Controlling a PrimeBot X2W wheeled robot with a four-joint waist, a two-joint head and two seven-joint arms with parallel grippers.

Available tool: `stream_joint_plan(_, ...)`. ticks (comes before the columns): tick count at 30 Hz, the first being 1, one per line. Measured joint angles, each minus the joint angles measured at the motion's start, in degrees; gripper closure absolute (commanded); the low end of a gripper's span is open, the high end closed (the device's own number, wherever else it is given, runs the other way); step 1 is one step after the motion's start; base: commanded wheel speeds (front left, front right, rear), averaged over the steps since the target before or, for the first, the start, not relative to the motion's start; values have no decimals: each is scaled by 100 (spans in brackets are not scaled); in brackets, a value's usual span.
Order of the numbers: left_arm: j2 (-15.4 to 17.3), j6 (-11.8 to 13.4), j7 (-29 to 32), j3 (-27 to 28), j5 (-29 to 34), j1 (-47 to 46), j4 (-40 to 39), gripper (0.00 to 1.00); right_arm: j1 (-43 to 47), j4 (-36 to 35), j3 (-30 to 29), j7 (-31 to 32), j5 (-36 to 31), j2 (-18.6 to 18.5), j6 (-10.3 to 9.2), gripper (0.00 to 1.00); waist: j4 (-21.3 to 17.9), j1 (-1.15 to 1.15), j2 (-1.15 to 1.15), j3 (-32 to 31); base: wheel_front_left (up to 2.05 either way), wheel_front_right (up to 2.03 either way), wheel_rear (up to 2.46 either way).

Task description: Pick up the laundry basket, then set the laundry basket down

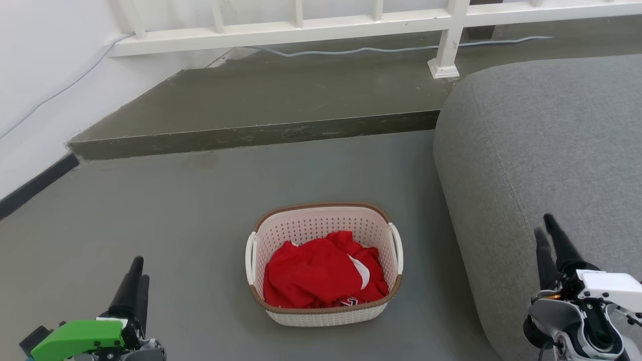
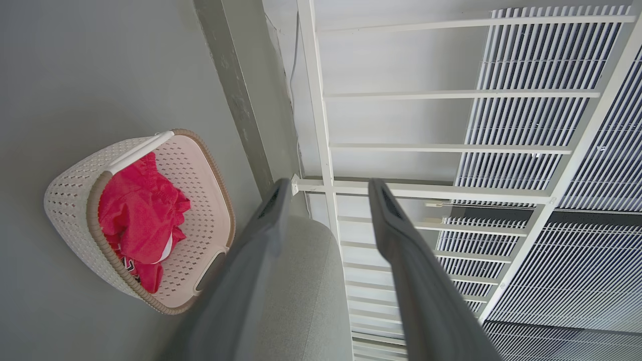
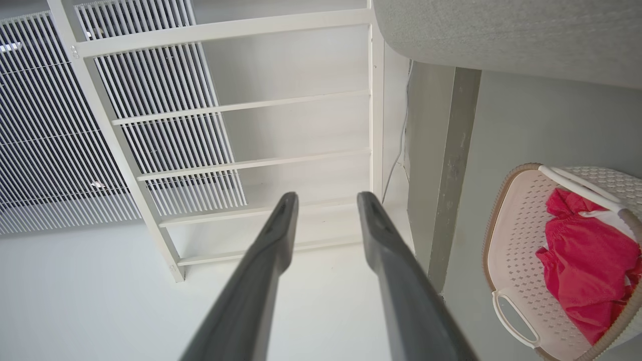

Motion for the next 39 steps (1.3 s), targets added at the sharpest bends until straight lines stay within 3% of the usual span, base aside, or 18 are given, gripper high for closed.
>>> stream_joint_plan(18, 3, 0, -143, 4, -8, -8, -248, 0, -15, -296, 290, -304, -4, -13, 1, 0, 11, 0, 0, 16, 0, 0, 0)
stream_joint_plan(26, 41, 0, -266, -54, 90, -16, -420, 0, -55, -411, 459, -465, -344, -23, 2, 0, 11, 0, 0, 18, 0, 0, 0)
stream_joint_plan(39, 330, -1, -700, -353, 1005, -20, -750, 0, -166, -499, 860, -760, -1284, -192, 4, 0, 10, 0, 0, 15, 0, 0, 0)
